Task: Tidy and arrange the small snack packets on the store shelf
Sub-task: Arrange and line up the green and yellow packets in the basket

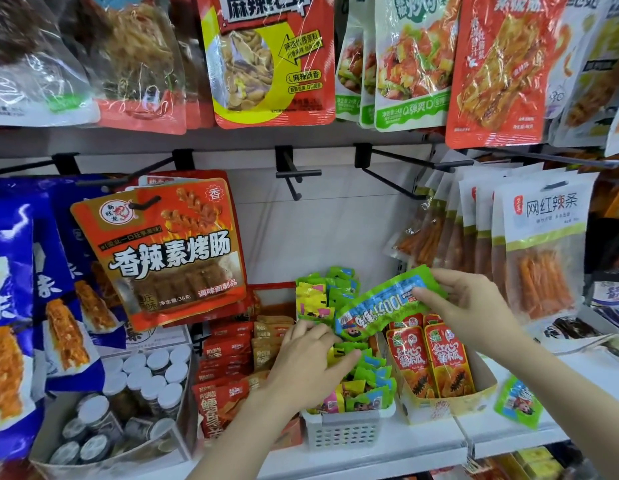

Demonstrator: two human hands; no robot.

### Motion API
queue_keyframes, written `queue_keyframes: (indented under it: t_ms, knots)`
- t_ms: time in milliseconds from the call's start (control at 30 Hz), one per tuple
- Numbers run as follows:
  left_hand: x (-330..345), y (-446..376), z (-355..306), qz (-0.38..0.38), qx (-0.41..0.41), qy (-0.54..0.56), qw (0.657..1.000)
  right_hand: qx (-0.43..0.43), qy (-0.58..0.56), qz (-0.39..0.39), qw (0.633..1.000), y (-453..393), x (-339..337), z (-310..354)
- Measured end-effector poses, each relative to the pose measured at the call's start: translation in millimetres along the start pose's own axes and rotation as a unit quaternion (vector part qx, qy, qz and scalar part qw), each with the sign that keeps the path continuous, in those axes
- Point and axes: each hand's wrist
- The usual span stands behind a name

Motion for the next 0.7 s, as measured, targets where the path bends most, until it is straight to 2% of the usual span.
queue_keyframes:
  t_ms: [200, 433, 600, 700]
  knots:
    - [-3.2, 0.0, -1.8, 0.013, -0.014, 0.0, 1.0, -0.07, 0.15, -0.008, 0.986, -17.2, 6.7, 5.8]
    - [-2.3, 0.7, -1.8, 0.017, -0.017, 0.001, 1.0, -0.082, 0.194, 0.02, 0.977, -27.7, 10.4, 8.1]
    - [0.4, -2.1, -1.5, 0.01, -0.009, -0.001, 1.0, -0.097, 0.229, 0.16, 0.955, -21.2, 40.8, 7.6]
    - [3.0, -1.8, 0.3, 0.005, -0.006, 0.0, 1.0, -0.068, 0.276, 0.2, 0.938, -27.0, 64.8, 7.6]
Point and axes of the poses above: each hand's wrist, its own y-axis away from the middle knuckle, its own x-axis out of the palm, z = x × y, and after that the axes turned 4 degrees about -x, right-handed
